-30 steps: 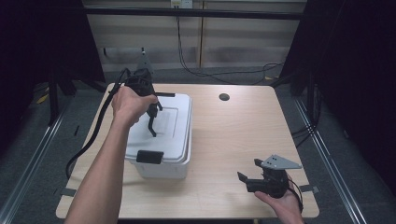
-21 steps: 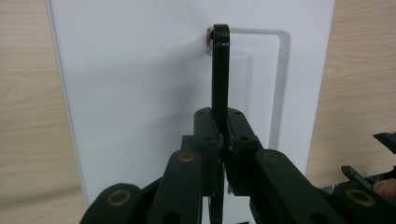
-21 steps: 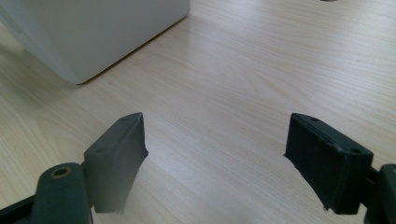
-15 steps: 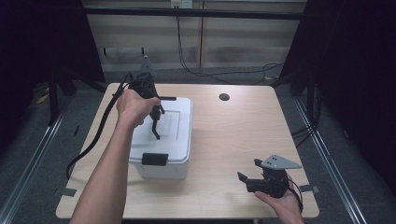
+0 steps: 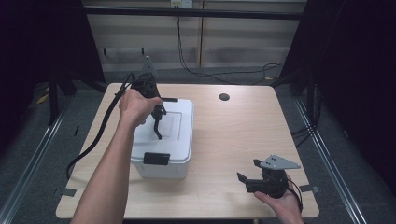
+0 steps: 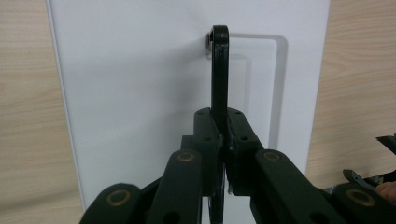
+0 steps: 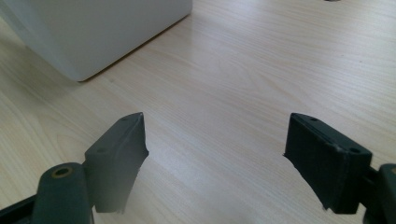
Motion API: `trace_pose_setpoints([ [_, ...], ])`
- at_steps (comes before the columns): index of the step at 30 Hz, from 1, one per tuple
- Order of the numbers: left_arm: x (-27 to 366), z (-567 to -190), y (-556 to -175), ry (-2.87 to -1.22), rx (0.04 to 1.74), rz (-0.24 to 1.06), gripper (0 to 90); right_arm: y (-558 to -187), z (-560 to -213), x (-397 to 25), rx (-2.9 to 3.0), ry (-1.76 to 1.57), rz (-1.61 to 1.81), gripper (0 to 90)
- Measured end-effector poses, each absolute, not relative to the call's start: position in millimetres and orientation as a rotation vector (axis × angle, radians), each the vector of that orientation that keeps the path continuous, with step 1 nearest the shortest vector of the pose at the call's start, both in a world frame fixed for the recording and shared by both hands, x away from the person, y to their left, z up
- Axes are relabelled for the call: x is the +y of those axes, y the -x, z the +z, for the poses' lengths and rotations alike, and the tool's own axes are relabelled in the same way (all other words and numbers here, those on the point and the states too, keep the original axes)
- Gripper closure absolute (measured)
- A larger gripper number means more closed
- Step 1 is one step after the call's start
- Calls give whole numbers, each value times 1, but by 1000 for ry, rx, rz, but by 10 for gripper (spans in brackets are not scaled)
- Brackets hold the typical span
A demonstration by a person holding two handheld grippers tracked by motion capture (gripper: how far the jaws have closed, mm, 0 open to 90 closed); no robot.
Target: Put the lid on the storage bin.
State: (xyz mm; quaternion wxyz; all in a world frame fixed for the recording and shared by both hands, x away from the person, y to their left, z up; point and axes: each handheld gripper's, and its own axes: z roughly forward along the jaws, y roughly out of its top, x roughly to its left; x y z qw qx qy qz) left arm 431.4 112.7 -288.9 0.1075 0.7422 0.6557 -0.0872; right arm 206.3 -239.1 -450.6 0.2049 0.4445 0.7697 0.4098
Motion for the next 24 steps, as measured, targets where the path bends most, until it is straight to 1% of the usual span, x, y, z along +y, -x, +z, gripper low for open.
trace_pose_setpoints([
  [6, 112, -292, -432, -2197, 1933, -246, 846, -206, -451, -239, 2148, -1234, 1141, 197],
  [14, 118, -300, -434, -2170, 1938, -279, 845, -206, -451, -239, 2147, -1235, 1139, 197],
  [23, 116, -300, -433, -2215, 1904, -254, 834, -207, -451, -239, 2144, -1242, 1139, 195],
  [24, 115, -301, -433, -2215, 1912, -237, 831, -207, -451, -239, 2142, -1241, 1138, 195],
])
